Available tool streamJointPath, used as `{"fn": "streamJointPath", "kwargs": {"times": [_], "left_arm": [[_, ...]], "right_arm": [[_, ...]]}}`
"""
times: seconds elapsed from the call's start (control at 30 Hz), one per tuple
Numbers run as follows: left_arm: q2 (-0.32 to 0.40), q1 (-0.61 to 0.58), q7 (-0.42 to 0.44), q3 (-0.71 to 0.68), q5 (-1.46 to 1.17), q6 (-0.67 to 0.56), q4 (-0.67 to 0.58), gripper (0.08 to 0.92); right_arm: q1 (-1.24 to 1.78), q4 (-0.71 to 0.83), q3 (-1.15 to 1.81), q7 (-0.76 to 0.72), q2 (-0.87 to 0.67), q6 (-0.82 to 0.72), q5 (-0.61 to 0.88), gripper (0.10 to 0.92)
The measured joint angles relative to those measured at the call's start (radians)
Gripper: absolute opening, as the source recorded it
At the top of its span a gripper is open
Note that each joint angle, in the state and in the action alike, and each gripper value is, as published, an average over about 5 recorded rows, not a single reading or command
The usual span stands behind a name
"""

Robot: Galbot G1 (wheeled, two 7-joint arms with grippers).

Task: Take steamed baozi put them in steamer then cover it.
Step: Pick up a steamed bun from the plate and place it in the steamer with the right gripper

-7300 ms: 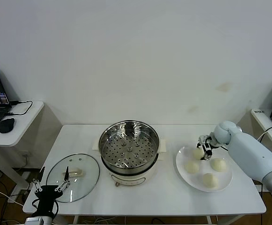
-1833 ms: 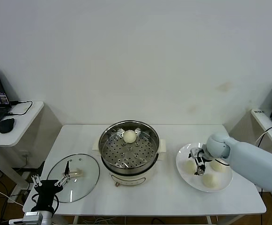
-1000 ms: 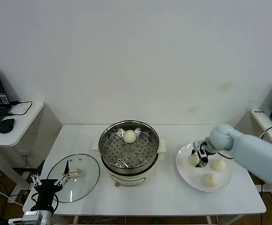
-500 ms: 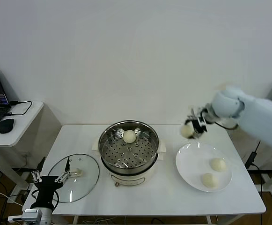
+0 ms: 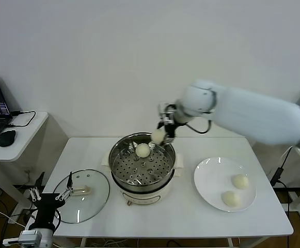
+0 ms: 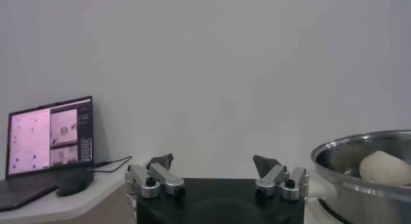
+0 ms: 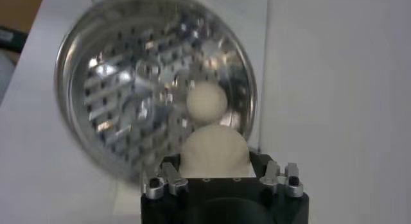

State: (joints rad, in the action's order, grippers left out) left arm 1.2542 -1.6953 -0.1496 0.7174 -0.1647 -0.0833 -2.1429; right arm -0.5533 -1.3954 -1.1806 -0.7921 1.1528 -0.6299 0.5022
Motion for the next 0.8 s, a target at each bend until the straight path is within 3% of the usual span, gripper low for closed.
{"fn": "streamJointPath", "kwargs": {"times": [0.37,0.7,0.8], "left_arm": [[0.015,-0.012,-0.001,0.013,0.0,-0.008,-0.013,0.823],[0.018,-0.004,-0.001,0.009,-0.001,-0.009,-0.003,0.823],[0.019,-0.004,-0.001,0.008,-0.001,-0.009,-0.003,0.823]], "right_arm": [[0.106,0.153,-0.005,0.053,0.203,-0.057,0.012,0.679],[0.166,0.229,-0.008,0.073,0.281,-0.076,-0.003,0.68],[0.174,0.24,-0.01,0.075,0.287,-0.08,-0.01,0.716]]}}
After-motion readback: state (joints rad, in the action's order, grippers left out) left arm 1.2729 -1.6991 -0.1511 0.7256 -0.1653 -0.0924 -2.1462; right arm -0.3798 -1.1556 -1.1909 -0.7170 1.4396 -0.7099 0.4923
